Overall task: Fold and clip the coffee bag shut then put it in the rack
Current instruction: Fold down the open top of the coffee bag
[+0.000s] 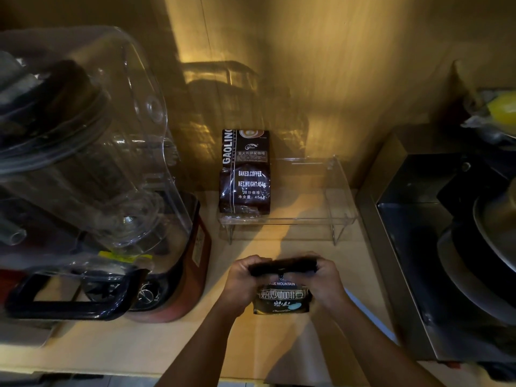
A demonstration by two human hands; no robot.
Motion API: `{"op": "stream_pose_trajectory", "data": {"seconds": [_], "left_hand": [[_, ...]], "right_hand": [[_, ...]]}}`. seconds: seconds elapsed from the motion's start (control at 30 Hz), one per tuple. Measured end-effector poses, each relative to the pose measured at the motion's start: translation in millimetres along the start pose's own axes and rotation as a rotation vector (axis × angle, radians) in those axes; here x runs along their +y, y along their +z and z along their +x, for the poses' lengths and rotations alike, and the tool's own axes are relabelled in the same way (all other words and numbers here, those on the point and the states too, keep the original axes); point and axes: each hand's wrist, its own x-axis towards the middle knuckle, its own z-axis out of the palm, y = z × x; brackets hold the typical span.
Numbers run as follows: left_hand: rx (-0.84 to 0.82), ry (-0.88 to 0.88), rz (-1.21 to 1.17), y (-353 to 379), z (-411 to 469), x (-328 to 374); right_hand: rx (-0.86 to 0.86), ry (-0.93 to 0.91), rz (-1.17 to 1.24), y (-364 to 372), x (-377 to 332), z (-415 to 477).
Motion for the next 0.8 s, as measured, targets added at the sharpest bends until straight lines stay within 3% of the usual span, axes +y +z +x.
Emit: {"op": "stream_pose_trajectory", "data": {"seconds": [0.07,0.47,0.63,0.8], "left_hand": [[0.002,-0.030,-0.069,2,1,4],[-0.009,0.001,0.085,-6,-2,14],[-0.007,0.030,0.167,1,0,23],[0.088,0.000,0.019,9,0,36]], "right_hand": [[-0.024,-0.077,0.032,-2,-6,0],[-0.006,0.144,0.124,-3,-23,-4],[-0.022,0.101,0.103,2,-32,-6],[0.056,0.074,0.212,5,-37,-7]]}}
